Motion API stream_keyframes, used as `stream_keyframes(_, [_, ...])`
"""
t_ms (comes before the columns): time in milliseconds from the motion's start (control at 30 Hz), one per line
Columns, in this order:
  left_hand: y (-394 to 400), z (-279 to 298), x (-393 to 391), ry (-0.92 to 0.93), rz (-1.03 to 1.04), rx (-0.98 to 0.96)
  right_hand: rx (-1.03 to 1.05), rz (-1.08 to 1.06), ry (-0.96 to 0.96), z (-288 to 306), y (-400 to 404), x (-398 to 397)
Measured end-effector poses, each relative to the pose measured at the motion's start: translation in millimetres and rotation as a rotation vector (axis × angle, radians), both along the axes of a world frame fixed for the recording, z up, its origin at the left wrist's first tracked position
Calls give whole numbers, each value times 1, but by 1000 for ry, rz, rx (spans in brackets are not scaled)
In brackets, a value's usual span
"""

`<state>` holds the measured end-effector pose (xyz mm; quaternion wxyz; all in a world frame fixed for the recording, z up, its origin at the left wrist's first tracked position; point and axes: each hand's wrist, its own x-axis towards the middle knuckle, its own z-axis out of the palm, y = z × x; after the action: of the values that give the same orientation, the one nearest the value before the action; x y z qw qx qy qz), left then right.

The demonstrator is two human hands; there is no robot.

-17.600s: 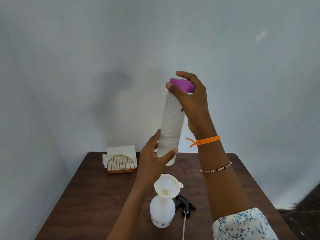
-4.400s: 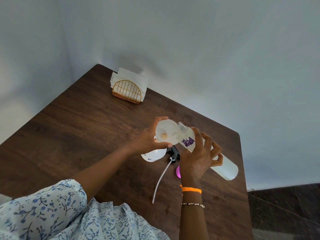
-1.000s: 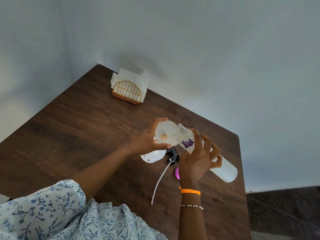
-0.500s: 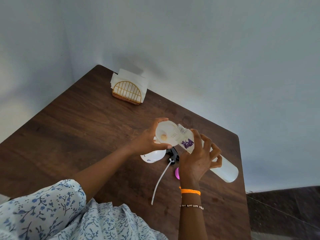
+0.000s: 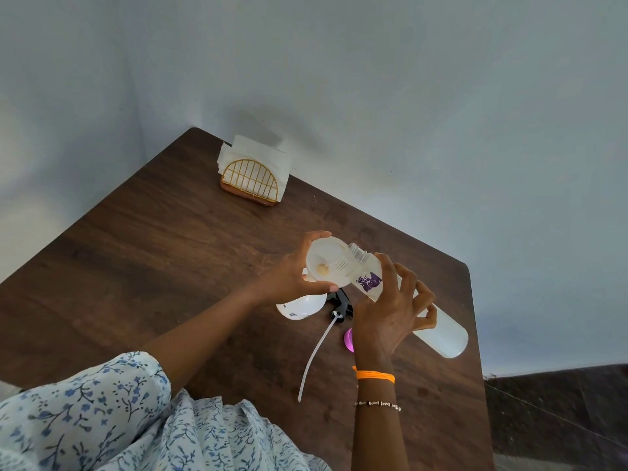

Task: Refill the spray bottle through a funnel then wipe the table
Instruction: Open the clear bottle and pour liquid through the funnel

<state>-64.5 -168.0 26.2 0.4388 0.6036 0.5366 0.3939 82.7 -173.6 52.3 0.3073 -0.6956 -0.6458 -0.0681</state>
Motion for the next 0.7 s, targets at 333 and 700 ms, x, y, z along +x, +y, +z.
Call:
stream_keyframes(333, [-1,2,0,3,0,1,4,-6,6,0,1,0])
stream_keyframes(700, [-1,1,0,23,3,1,-6,-14,6,-1,1,1])
